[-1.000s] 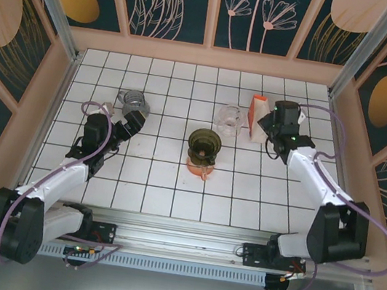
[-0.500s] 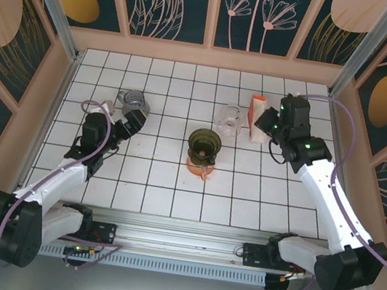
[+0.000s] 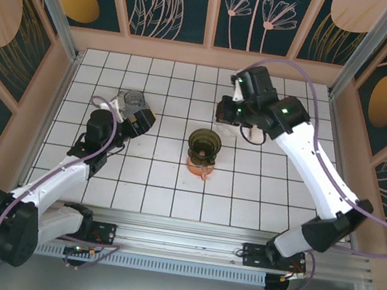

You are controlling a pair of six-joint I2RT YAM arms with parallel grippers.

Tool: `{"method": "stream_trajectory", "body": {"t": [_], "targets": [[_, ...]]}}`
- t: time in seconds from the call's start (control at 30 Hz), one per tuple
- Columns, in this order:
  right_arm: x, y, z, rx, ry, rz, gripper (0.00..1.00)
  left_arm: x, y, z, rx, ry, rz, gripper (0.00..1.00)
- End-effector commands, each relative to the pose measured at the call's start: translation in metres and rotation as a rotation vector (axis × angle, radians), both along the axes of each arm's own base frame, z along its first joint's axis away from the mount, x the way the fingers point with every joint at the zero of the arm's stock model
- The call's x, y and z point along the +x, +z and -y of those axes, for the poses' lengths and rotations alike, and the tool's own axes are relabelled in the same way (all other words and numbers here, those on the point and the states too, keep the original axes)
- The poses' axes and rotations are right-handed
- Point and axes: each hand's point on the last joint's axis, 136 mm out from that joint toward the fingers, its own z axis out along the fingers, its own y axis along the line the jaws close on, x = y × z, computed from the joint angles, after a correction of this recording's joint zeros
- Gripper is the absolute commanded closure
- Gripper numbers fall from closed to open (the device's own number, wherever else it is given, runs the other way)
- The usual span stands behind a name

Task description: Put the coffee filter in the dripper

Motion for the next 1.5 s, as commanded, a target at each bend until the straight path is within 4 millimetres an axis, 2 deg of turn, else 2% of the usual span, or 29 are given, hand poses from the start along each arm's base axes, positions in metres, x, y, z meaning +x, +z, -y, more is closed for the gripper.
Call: {"method": "stream_trajectory", "body": {"t": [0.0, 0.13, 0.47, 0.63, 0.87, 1.17, 1.33, 1.4, 1.47], "targets": [[-0.022, -0.012, 0.004, -0.11, 0.057, -0.093, 1.0, 0.0, 0.004, 0.007, 0.021, -0.037, 0.022, 0.05], [-0.028, -0.021, -0.002, -0.143, 0.088, -0.157, 1.0, -0.001, 0.001, 0.012, 0.021, -0.058, 0.017, 0.05], [-0.04, -0.024, -0.024, -0.123, 0.162, -0.238, 1.0, -0.001, -0.002, 0.015, 0.018, -0.076, 0.018, 0.04], [-0.043, -0.031, -0.038, -0.133, 0.201, -0.259, 1.0, -0.001, -0.003, 0.015, 0.018, -0.077, 0.015, 0.04], [-0.039, -0.057, -0.05, -0.143, 0.225, -0.276, 1.0, -0.001, -0.002, 0.015, 0.017, -0.076, 0.018, 0.04], [-0.032, -0.089, -0.073, -0.061, 0.236, -0.275, 1.0, -0.001, 0.001, 0.014, 0.02, -0.07, 0.021, 0.04], [-0.029, -0.101, -0.076, -0.068, 0.237, -0.285, 1.0, -0.002, 0.002, 0.014, 0.022, -0.072, 0.025, 0.04], [-0.029, -0.104, -0.074, -0.075, 0.232, -0.289, 0.97, -0.003, 0.003, 0.014, 0.021, -0.071, 0.028, 0.04], [-0.029, -0.105, -0.074, -0.076, 0.231, -0.286, 0.87, -0.003, 0.004, 0.014, 0.022, -0.073, 0.029, 0.04]]}}
